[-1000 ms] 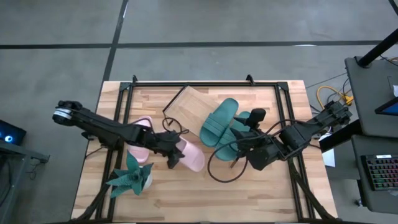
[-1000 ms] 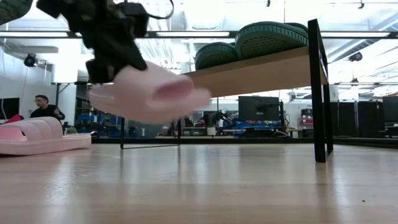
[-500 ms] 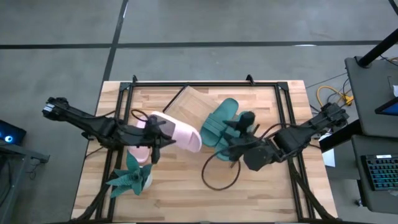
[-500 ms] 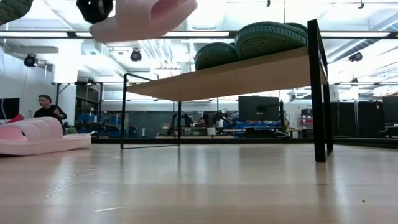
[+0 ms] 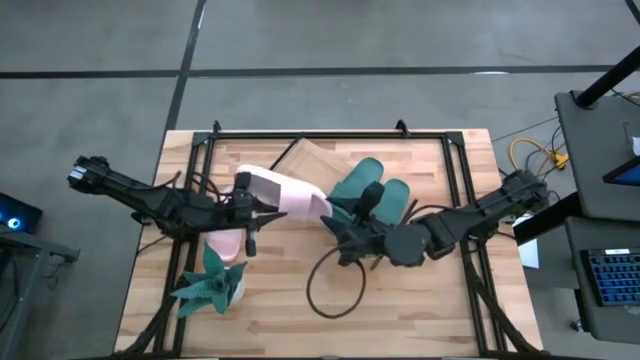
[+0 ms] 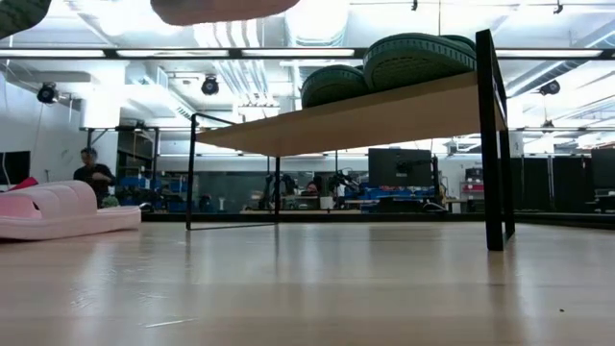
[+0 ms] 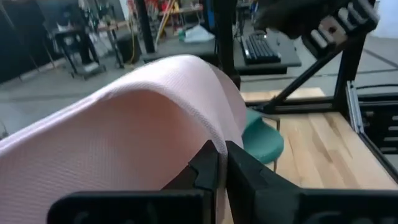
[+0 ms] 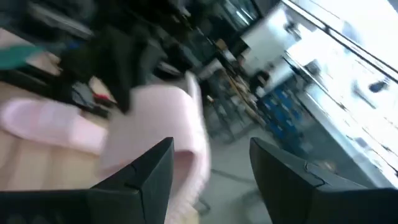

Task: Pick and place slides into the shelf
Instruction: Put the right pink slide on the shelf

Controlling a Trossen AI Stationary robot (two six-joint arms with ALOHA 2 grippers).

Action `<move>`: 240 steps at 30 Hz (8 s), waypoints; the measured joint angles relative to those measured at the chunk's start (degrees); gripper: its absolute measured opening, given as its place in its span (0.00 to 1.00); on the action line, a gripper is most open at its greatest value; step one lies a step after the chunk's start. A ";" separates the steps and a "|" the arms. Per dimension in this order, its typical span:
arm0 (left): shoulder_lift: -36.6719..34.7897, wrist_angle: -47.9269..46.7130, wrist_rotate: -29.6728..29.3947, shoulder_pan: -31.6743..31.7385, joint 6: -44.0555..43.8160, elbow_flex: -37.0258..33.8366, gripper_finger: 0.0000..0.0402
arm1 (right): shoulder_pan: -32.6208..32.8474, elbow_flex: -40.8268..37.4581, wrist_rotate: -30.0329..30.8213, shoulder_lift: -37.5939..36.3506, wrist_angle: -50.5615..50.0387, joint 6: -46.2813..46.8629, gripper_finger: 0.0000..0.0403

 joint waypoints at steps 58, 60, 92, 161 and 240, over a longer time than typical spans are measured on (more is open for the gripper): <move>4.96 7.45 11.05 0.17 -7.23 2.81 0.00 | -2.93 -0.22 -8.36 5.66 -1.16 -57.82 0.50; 6.82 7.47 10.99 0.17 -7.21 3.60 0.00 | -2.91 -0.39 -9.22 5.69 -0.41 -57.52 0.50; 0.87 5.77 6.12 -1.88 50.81 6.66 0.43 | -3.37 -0.33 -3.13 -2.37 -13.20 -27.77 0.02; 4.40 23.26 -1.12 -7.71 73.75 -1.82 0.42 | -3.89 -3.81 -33.60 -19.00 -15.73 -15.67 0.02; 23.65 6.56 -48.35 2.36 31.68 -8.36 0.09 | -7.68 -5.36 7.35 -19.72 -17.46 -0.57 0.28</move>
